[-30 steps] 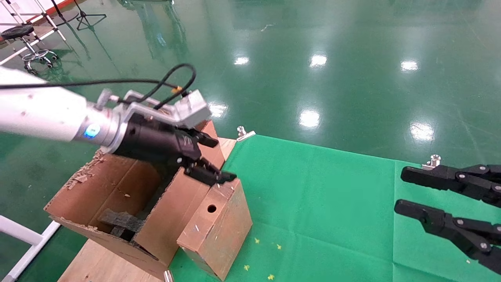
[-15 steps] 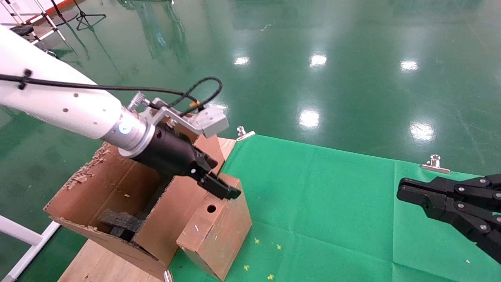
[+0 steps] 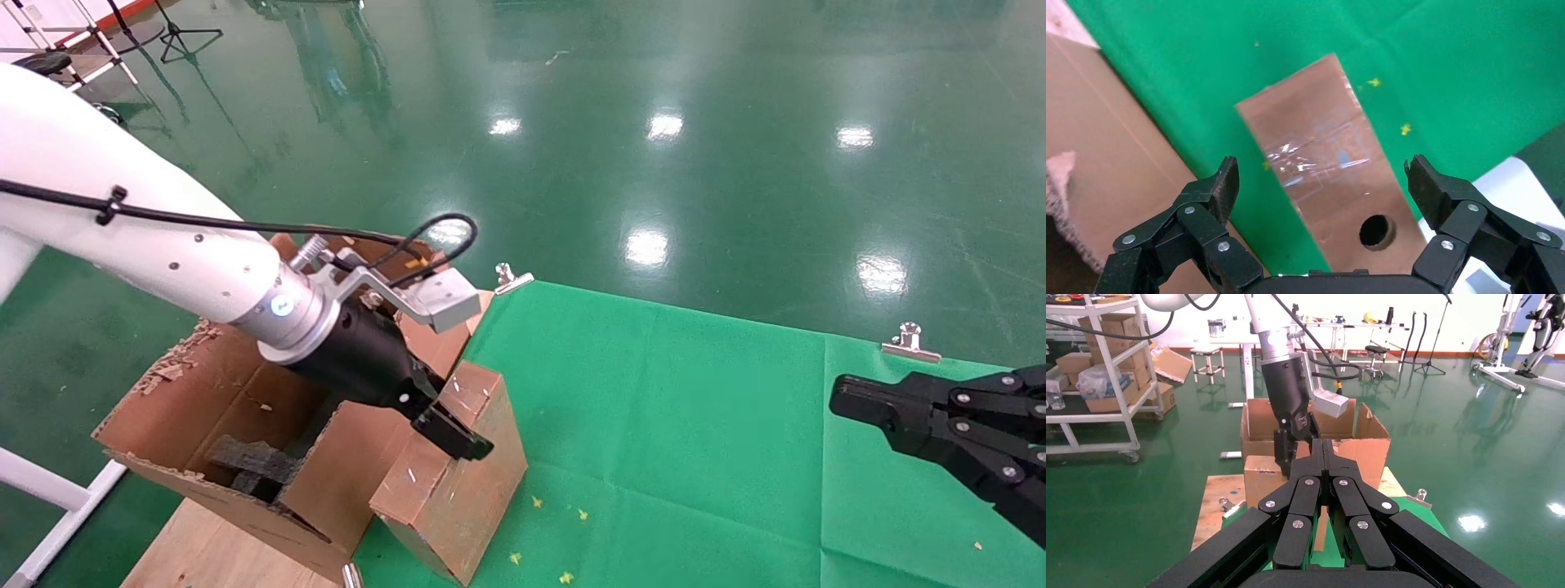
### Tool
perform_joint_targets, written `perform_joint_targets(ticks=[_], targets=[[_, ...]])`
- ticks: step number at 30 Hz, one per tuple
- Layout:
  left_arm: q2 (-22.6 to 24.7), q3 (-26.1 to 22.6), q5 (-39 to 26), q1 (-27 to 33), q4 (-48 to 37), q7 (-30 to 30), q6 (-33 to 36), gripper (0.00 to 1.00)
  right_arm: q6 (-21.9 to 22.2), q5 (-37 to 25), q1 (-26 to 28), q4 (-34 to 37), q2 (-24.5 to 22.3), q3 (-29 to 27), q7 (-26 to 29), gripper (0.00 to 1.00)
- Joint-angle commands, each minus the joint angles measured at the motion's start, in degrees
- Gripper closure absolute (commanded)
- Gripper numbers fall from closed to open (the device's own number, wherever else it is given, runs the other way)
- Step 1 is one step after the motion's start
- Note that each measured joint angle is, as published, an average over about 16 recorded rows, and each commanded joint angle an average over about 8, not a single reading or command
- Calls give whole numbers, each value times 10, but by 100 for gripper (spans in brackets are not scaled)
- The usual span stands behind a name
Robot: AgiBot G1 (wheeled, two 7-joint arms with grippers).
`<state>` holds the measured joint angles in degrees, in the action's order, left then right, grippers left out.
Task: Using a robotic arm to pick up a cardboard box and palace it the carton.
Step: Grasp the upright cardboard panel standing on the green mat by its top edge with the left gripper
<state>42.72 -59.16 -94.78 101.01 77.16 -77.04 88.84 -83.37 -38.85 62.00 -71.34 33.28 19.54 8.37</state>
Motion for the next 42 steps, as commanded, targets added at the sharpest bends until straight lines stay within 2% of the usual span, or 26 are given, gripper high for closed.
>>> perform_joint_targets(ticks=[1,4,5,6,8,9,12,14,36,42], targets=[[0,-8,4,0,0,0,-3,0,0,0,0,0,0,0,0,93],[1,-16,10,-1,-1,4,-2,0,0,0,0,0,0,0,0,55],[1,-18,12,-1,-2,5,-2,6,0,0,0,0,0,0,0,43],[1,-19,13,-1,-2,6,-2,15,0,0,0,0,0,0,0,30],[2,-22,14,-1,-2,7,-1,39,0,0,0,0,0,0,0,7],[2,-23,15,-1,-2,7,-1,52,0,0,0,0,0,0,0,0],[2,-21,15,-1,-2,7,-1,89,0,0,0,0,0,0,0,0],[2,-20,14,-1,-2,6,-1,100,0,0,0,0,0,0,0,0],[1,-15,11,-1,-4,5,-4,100,0,0,0,0,0,0,0,0],[-4,-11,15,15,-10,26,-6,100,0,0,0,0,0,0,0,0]])
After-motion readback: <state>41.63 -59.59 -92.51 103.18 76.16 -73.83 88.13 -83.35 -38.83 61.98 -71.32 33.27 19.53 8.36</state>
